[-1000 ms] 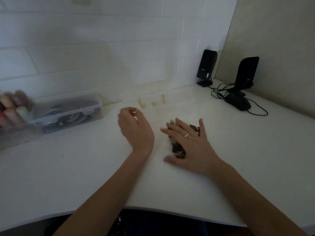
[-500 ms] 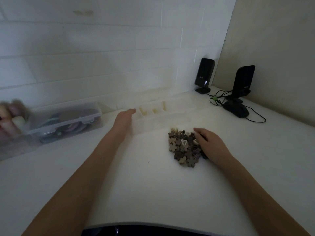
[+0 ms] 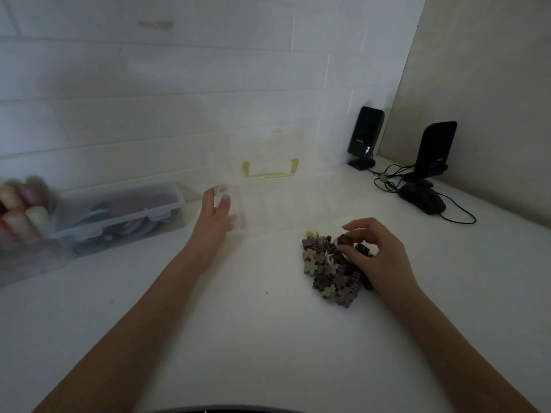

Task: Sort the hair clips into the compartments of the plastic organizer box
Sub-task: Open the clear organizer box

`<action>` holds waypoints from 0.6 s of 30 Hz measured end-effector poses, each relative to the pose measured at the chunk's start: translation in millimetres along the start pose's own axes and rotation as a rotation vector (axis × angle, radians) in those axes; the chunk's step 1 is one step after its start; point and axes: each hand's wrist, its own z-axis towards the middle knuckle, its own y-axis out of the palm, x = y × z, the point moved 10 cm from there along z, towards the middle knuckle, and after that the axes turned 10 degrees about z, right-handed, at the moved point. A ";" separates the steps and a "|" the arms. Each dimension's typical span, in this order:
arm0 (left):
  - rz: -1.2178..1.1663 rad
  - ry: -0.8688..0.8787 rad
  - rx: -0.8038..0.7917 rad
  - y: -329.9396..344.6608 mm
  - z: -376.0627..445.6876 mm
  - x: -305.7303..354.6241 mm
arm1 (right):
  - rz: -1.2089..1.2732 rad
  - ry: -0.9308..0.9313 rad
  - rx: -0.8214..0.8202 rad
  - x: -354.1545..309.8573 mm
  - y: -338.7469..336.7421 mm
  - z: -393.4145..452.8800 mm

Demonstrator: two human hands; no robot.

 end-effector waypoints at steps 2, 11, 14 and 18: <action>-0.016 0.001 -0.001 -2.2 -1.2 -1.8 | 0.095 -0.008 0.015 -8.6 0.6 0.5; 0.022 0.070 0.027 2.8 -11.2 5.0 | 0.117 -0.289 -0.212 -93.9 89.0 16.6; 0.031 0.100 0.009 1.6 -14.9 10.4 | 0.039 -0.420 -0.241 -114.1 127.2 24.8; 0.013 0.099 0.026 -0.9 -13.9 10.9 | -0.203 -0.502 -0.231 -106.6 156.5 32.7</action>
